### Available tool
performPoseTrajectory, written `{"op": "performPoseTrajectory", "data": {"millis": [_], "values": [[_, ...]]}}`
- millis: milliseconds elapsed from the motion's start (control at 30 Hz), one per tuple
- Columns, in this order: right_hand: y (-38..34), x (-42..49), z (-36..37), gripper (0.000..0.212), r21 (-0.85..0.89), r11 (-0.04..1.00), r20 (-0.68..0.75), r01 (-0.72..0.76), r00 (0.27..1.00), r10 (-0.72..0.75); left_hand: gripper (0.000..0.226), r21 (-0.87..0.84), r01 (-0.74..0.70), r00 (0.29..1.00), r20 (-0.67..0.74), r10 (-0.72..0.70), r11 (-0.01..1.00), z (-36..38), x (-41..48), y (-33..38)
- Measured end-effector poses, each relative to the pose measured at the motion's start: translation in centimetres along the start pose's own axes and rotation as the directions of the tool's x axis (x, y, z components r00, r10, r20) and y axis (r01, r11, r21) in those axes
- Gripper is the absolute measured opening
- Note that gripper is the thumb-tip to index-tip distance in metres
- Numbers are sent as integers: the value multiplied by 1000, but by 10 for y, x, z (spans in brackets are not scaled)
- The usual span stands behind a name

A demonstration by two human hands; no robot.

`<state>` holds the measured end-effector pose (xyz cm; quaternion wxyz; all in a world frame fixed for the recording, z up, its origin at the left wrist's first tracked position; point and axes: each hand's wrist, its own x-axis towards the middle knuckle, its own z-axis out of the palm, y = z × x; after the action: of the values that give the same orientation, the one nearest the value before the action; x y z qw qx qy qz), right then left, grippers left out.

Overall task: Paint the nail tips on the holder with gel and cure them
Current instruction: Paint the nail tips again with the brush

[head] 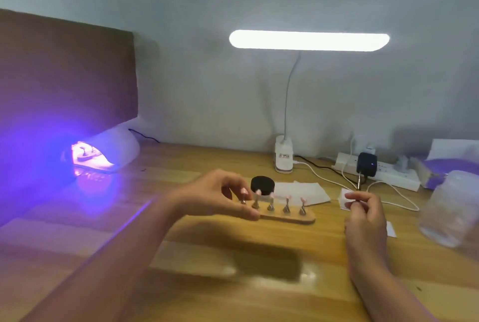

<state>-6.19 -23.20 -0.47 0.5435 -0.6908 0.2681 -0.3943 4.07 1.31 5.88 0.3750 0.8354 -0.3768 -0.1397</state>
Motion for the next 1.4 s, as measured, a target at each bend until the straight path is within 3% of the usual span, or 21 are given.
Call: {"op": "performPoseTrajectory", "data": {"millis": [67, 167, 367, 500, 633, 800, 867, 1000, 1133, 1300, 1400], "values": [[0, 2, -5, 29, 90, 993, 65, -73, 996, 68, 51, 80, 21, 1000, 3, -21, 997, 33, 12, -6], [-3, 5, -16, 31, 79, 990, 240, -117, 966, 95, 55, 177, 27, 996, -93, -11, 984, 62, 17, -14], [3, 10, -29, 37, 195, 966, 351, -169, 932, 92, 62, 359, -31, 945, -292, 144, 933, 91, 20, -22], [4, 8, -23, 44, -14, 1000, 392, 27, 920, -20, 61, 340, -17, 939, -319, 133, 940, 90, 21, -23], [6, 6, -21, 21, 42, 995, 378, 86, 921, -95, 51, 288, -61, 933, -325, 158, 956, 89, 19, -23], [7, 0, -20, 20, -82, 957, 372, 278, 899, -229, 33, 113, -50, 932, -352, 87, 992, 88, 21, -26], [7, 0, -19, 27, -129, 947, 410, 295, 885, -220, 29, 58, -55, 934, -349, 72, 997, 87, 21, -28], [4, -2, -19, 41, -227, 935, 501, 273, 856, -128, 22, 117, -33, 927, -368, 74, 993, 88, 19, -24], [2, -7, -19, 51, -327, 861, 512, 388, 839, -184, 21, 171, 11, 914, -401, 60, 985, 88, 17, -22], [-2, -9, -22, 35, -325, 847, 456, 420, 855, -249, 25, 171, -27, 904, -415, 97, 985, 88, 14, -20], [-4, -13, -24, 20, -308, 851, 421, 425, 863, -279, 36, 153, -79, 936, -328, 126, 985, 89, 13, -18]]}}
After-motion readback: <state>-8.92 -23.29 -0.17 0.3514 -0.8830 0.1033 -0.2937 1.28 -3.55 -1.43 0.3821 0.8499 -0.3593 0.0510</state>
